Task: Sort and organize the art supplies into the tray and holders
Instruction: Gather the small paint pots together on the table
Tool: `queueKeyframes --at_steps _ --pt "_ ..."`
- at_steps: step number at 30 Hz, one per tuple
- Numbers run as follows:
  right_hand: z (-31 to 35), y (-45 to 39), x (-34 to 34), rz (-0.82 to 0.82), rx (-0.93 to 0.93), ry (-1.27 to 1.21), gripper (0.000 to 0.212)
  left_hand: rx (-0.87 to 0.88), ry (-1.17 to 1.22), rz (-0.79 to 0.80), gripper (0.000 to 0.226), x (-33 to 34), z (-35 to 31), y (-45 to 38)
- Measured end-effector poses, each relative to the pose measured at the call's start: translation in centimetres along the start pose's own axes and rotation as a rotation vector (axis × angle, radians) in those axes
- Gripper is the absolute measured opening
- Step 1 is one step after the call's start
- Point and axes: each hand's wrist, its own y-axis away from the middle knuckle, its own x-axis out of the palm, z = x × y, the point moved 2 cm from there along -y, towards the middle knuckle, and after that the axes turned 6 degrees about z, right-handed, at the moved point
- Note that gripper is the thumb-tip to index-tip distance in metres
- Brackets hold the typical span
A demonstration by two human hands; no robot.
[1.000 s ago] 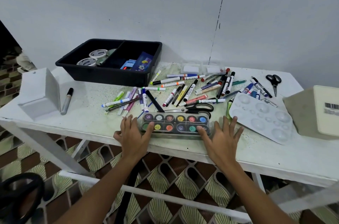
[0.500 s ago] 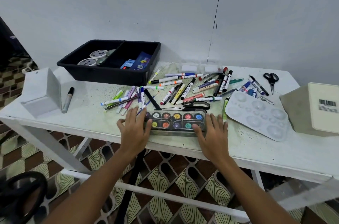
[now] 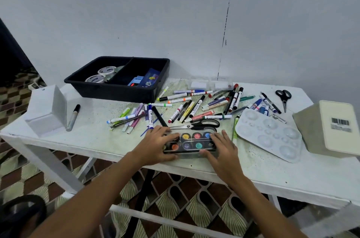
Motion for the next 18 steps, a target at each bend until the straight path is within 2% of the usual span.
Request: queueKeyframes --at_steps 2,6,11,18 --pt "0.2 -0.3 -0.6 0.036 0.013 -0.103 0.083 -0.003 -0.01 -0.068 0.079 -0.3 -0.5 0.2" --pt "2.1 -1.9 -2.6 -0.041 0.024 -0.313 0.065 -0.062 -0.014 -0.215 0.078 -1.6 -1.2 0.3" --pt "6.4 -4.8 -3.0 -0.099 0.071 -0.635 0.059 -0.297 0.053 -0.312 0.086 -4.3 -0.9 -0.4" --pt "13.1 -11.7 -0.5 0.159 0.146 -1.094 0.063 -0.49 0.109 -0.401 0.075 -8.1 2.7 -2.7"
